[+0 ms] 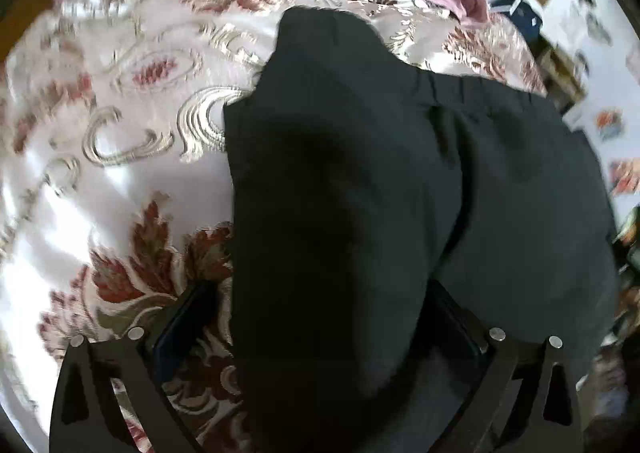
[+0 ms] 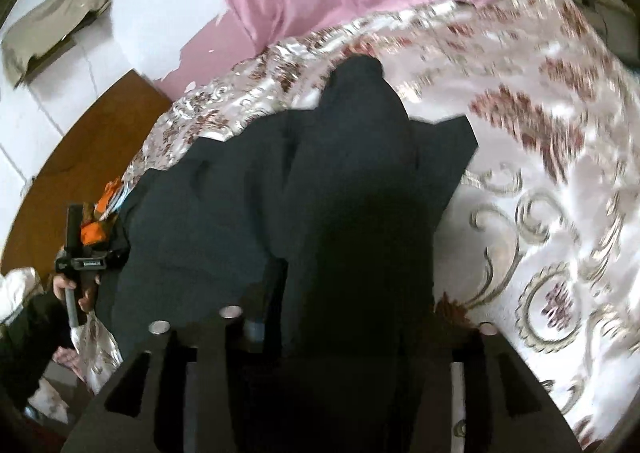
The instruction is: Fold large clothes
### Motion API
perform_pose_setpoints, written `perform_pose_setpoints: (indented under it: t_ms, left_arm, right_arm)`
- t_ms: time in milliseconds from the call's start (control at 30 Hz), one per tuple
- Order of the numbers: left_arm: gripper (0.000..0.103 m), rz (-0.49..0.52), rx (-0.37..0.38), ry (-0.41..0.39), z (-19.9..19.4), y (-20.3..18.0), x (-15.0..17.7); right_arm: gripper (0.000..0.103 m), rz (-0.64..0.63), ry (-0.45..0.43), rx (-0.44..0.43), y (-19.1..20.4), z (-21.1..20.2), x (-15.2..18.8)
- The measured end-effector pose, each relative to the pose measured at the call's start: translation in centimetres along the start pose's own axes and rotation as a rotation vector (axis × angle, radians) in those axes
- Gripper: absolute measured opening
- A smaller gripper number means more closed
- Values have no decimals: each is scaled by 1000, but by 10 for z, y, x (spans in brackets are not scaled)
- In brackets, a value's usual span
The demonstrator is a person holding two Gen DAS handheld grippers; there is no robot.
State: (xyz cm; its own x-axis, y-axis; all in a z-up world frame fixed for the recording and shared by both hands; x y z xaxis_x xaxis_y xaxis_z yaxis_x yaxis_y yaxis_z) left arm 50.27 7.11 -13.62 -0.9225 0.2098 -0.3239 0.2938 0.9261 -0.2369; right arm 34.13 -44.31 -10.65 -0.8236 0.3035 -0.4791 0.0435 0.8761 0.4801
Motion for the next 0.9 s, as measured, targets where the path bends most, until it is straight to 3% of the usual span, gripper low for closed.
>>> perform_pose_setpoints:
  t_ms: [133,200,300,400,433,533,700,900]
  left_arm:
    - [97,22,34,2,-2,-6,6]
    - [59,21,87,-8,-7,-14,11]
    - [31,8,88,-40,-20,-24,15]
    - [18,-14,52,-85,-43,-37,22]
    - [17,-19,41,-100,-52,-42,23]
    - [14,-7,30,-150,-83,-54,31]
    - [14,39,-18,-235,-153,-69,60]
    - [14,25,-40,-273,-190,-66,90]
  right_arm:
    - [62,82,30,-64,-12,17,4]
    - [63,118,41,-100,-14,21,5]
    - [57,112,43,-88,-7,20,6]
    - [34,58,29,-51,11,12,3]
    - [27,30,22,-32,21,7,2]
    - [19,-71,-27,7,53,-16,-5]
    - [18,-182,-102,9,103,-56,-11]
    - [18,-242,-145,-33,128,-97,5]
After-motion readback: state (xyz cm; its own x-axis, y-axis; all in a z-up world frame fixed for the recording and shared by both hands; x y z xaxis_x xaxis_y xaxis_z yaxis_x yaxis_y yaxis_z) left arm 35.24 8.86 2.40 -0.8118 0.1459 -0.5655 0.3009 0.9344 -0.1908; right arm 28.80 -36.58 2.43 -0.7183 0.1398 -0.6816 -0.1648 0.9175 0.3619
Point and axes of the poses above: each gripper's, at about its wrist camera, not at the fingertips, and z roughly the way its jaws point, y to its left, x to its underside, the point moved 4 cm from there along z, roughly the way its jaws point, and after that the axes turned 5 degrees about y, right-handed, at the moved point
